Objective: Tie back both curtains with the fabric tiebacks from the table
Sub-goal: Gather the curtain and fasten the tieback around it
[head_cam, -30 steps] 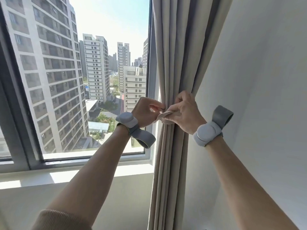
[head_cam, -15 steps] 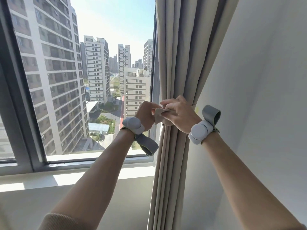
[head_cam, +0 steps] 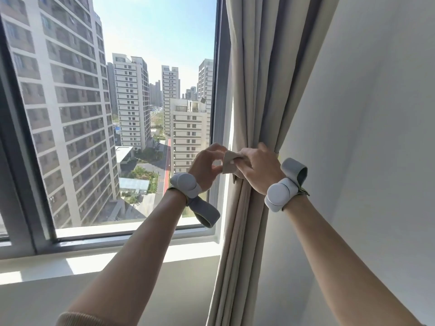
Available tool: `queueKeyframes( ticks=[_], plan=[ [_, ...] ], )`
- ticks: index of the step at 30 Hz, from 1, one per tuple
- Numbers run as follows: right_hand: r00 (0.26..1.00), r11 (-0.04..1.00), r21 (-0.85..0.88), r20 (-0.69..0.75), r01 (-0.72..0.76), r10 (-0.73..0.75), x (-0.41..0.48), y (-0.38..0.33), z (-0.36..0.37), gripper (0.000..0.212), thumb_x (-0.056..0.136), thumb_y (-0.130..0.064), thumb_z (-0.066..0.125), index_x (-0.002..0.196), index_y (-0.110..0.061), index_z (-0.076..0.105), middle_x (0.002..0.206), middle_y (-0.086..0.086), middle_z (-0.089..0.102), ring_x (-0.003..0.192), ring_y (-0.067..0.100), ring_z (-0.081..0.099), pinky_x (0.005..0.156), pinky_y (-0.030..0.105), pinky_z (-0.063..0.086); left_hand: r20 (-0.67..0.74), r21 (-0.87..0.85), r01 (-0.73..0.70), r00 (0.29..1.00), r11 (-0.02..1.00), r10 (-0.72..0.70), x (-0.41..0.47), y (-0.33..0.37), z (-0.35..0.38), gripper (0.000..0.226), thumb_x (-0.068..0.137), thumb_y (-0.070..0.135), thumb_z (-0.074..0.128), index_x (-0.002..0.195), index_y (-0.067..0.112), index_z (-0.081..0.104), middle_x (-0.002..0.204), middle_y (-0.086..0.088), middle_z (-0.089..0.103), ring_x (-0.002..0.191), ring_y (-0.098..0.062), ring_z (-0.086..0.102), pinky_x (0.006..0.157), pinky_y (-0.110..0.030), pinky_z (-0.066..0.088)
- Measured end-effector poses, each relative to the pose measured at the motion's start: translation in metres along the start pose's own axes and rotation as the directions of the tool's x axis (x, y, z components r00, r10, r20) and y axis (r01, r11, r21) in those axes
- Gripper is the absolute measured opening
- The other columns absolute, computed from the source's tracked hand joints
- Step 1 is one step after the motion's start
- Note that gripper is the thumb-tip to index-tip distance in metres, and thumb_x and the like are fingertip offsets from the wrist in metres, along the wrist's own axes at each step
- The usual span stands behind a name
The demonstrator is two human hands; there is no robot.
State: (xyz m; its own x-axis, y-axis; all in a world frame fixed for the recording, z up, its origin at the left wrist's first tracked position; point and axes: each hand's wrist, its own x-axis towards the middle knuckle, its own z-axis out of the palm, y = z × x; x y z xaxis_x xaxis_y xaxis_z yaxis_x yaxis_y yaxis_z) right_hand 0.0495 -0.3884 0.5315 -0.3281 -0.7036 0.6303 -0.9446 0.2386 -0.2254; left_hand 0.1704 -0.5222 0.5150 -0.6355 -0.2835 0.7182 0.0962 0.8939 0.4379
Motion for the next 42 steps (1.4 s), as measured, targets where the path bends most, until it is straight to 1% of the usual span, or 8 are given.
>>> queueKeyframes(
  ticks=[3, 12, 18, 22, 27, 30, 38, 42],
  plan=[
    [0.997, 0.998, -0.049, -0.068, -0.041, 0.037, 0.002, 0.011, 0.003, 0.037, 0.096, -0.049, 0.044, 0.094, -0.021, 0.067, 0.087, 0.009, 0.056, 0.08, 0.028, 0.055, 0.073, 0.037, 0.046, -0.019, -0.013, -0.007, 1.0, 1.0, 0.007, 0.004, -0.004, 0.001, 0.008, 0.088, 0.0, 0.067, 0.086, 0.005, 0.073, 0.12, 0.002, 0.065, 0.104, -0.005, 0.058, 0.092, -0.01, 0.046],
    [0.988, 0.989, -0.114, -0.136, -0.093, 0.077, 0.021, 0.032, 0.009, 0.025, 0.092, -0.038, 0.048, 0.071, -0.026, 0.055, 0.065, -0.005, 0.063, 0.074, 0.031, 0.063, 0.07, 0.033, 0.035, -0.041, -0.072, -0.082, 0.996, 0.994, 0.079, 0.016, -0.022, 0.006, 0.01, 0.084, 0.007, 0.075, 0.086, 0.017, 0.078, 0.095, 0.025, 0.071, 0.095, 0.012, 0.063, 0.085, 0.002, 0.038],
    [0.985, 0.98, -0.127, -0.095, -0.152, 0.141, 0.031, 0.036, 0.016, 0.028, 0.089, -0.037, 0.051, 0.075, -0.016, 0.063, 0.064, -0.001, 0.066, 0.068, 0.03, 0.061, 0.072, 0.037, 0.044, -0.06, -0.062, -0.13, 0.99, 0.99, 0.126, 0.028, -0.03, 0.009, 0.007, 0.09, 0.011, 0.071, 0.093, 0.014, 0.077, 0.093, 0.006, 0.075, 0.089, -0.004, 0.069, 0.084, -0.012, 0.05],
    [0.981, 0.983, -0.001, -0.067, -0.182, 0.182, 0.035, 0.038, 0.018, 0.029, 0.087, -0.029, 0.057, 0.066, -0.01, 0.062, 0.053, -0.002, 0.056, 0.052, 0.019, 0.05, 0.053, 0.024, 0.036, -0.04, -0.042, -0.152, 0.988, 0.987, 0.151, 0.034, -0.032, 0.016, 0.011, 0.092, 0.009, 0.068, 0.096, 0.013, 0.077, 0.09, 0.005, 0.071, 0.084, -0.002, 0.065, 0.079, -0.009, 0.046],
    [0.975, 0.964, 0.145, 0.04, -0.223, 0.22, 0.036, 0.035, 0.014, 0.025, 0.085, -0.027, 0.062, 0.064, -0.014, 0.067, 0.062, 0.005, 0.065, 0.07, 0.03, 0.063, 0.068, 0.039, 0.051, -0.012, -0.062, -0.153, 0.988, 0.986, 0.153, 0.042, -0.032, 0.025, 0.015, 0.091, 0.014, 0.07, 0.103, 0.019, 0.077, 0.092, 0.009, 0.07, 0.088, -0.006, 0.064, 0.082, -0.016, 0.049],
    [0.967, 0.938, 0.236, 0.082, -0.254, 0.242, 0.037, 0.039, 0.013, 0.039, 0.087, -0.027, 0.065, 0.049, -0.024, 0.058, 0.052, -0.005, 0.052, 0.062, 0.023, 0.053, 0.062, 0.035, 0.043, -0.001, -0.108, -0.129, 0.992, 0.986, 0.129, 0.046, -0.034, 0.03, 0.012, 0.089, 0.014, 0.073, 0.097, 0.021, 0.077, 0.089, 0.008, 0.07, 0.083, -0.003, 0.062, 0.08, -0.015, 0.049],
    [0.964, 0.892, 0.373, 0.165, -0.256, 0.208, 0.037, 0.05, 0.012, 0.037, 0.093, -0.021, 0.062, 0.057, -0.016, 0.054, 0.059, -0.002, 0.046, 0.063, 0.017, 0.045, 0.065, 0.033, 0.038, -0.025, -0.125, -0.115, 0.993, 0.985, 0.113, 0.051, -0.032, 0.042, 0.02, 0.085, 0.012, 0.076, 0.096, 0.029, 0.074, 0.089, 0.002, 0.069, 0.084, -0.012, 0.062, 0.079, -0.017, 0.049],
    [0.959, 0.885, 0.387, 0.209, -0.26, 0.191, 0.035, 0.055, 0.012, 0.021, 0.081, -0.028, 0.068, 0.062, -0.018, 0.063, 0.059, -0.005, 0.064, 0.065, 0.017, 0.065, 0.069, 0.035, 0.051, -0.042, -0.107, -0.113, 0.993, 0.988, 0.109, 0.051, -0.031, 0.048, 0.01, 0.086, 0.01, 0.074, 0.094, 0.016, 0.076, 0.091, 0.002, 0.069, 0.086, -0.008, 0.061, 0.082, -0.011, 0.043]
  ],
)
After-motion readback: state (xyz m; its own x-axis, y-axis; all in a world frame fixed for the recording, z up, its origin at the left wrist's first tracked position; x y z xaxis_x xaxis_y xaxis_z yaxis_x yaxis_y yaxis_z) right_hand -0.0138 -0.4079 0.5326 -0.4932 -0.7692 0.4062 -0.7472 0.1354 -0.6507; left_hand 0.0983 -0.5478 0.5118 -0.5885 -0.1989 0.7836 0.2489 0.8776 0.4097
